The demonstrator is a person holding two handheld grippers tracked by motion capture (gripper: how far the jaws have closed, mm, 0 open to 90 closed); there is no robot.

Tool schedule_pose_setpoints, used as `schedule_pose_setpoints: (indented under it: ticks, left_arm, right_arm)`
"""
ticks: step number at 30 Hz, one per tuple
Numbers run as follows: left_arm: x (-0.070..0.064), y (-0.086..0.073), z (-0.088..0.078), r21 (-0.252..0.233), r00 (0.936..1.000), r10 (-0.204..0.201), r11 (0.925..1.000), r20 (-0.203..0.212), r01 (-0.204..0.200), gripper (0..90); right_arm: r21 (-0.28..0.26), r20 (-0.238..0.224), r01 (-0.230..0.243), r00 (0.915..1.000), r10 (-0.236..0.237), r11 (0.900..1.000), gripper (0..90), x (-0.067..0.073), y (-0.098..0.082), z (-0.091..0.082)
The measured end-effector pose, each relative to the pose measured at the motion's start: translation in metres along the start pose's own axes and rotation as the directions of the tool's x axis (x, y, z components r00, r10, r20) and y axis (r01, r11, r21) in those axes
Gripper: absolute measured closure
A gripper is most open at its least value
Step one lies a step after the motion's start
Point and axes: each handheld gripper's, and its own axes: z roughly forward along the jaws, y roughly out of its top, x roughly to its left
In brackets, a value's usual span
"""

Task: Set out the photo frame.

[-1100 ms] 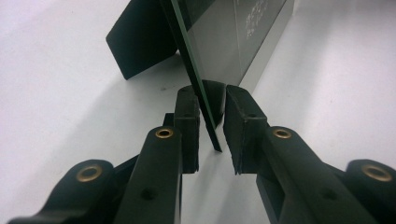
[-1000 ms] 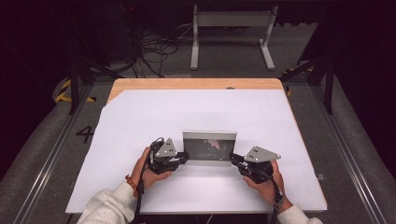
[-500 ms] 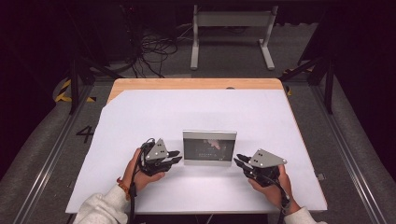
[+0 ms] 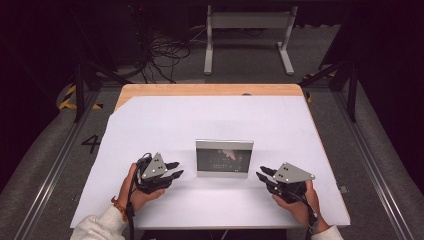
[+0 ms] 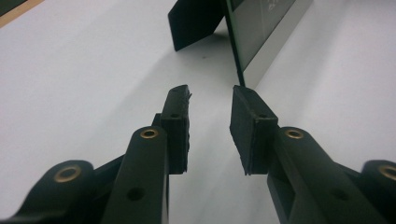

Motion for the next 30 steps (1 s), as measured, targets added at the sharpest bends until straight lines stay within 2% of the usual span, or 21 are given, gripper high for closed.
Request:
schedule_pose_setpoints:
  ticks: [9, 12, 16, 17, 19, 22, 24, 27, 30]
  left_arm:
    - [0.0, -0.012, -0.01, 0.0, 0.9995, -0.012, 0.9999, -0.029, 0.012, 61.1]
    - [0.0, -0.021, -0.018, 0.01, 0.998, -0.022, 0.9997, -0.058, 0.023, 55.8]
    - [0.001, -0.028, -0.022, 0.026, 0.997, -0.028, 0.9992, -0.072, 0.03, 46.2]
    - [0.002, -0.03, -0.023, 0.03, 0.996, -0.033, 0.9989, -0.083, 0.036, 43.8]
    - [0.003, -0.034, -0.025, 0.024, 0.9956, -0.051, 0.9983, -0.078, 0.053, 38.0]
    - [0.004, -0.037, -0.027, 0.028, 0.9931, -0.064, 0.9974, -0.098, 0.067, 30.4]
    - [0.005, -0.039, -0.028, 0.028, 0.992, -0.07, 0.9969, -0.105, 0.074, 28.4]
    - [0.006, -0.043, -0.03, 0.027, 0.9922, -0.087, 0.9956, -0.089, 0.09, 22.0]
    - [0.007, -0.048, -0.032, 0.03, 0.9922, -0.096, 0.9947, -0.079, 0.099, 16.7]
  right_arm:
    - [0.012, 0.008, -0.01, 0.9999, 0.01, 1.0, 62.0, 0.0, -0.006, -0.001]
    - [0.015, 0.005, -0.019, 0.9998, 0.018, 1.0, 56.3, -0.002, -0.009, -0.002]
    - [0.024, 0.018, -0.028, 0.9994, 0.028, 0.999, 51.7, -0.004, -0.012, -0.003]
    - [0.027, 0.021, -0.032, 0.9993, 0.032, 0.999, 50.9, -0.005, -0.013, -0.003]
    - [0.034, 0.024, -0.034, 0.9991, 0.034, 0.999, 48.1, -0.005, -0.015, -0.004]
    - [0.04, 0.037, -0.039, 0.9986, 0.037, 0.998, 41.7, -0.007, -0.018, -0.004]
    - [0.036, 0.037, -0.05, 0.9982, 0.049, 0.998, 36.6, -0.008, -0.02, -0.005]
    - [0.038, 0.06, -0.063, 0.9963, 0.061, 0.997, 30.7, -0.01, -0.024, -0.007]
    - [0.056, 0.064, -0.074, 0.9955, 0.07, 0.996, 24.0, -0.013, -0.03, -0.007]
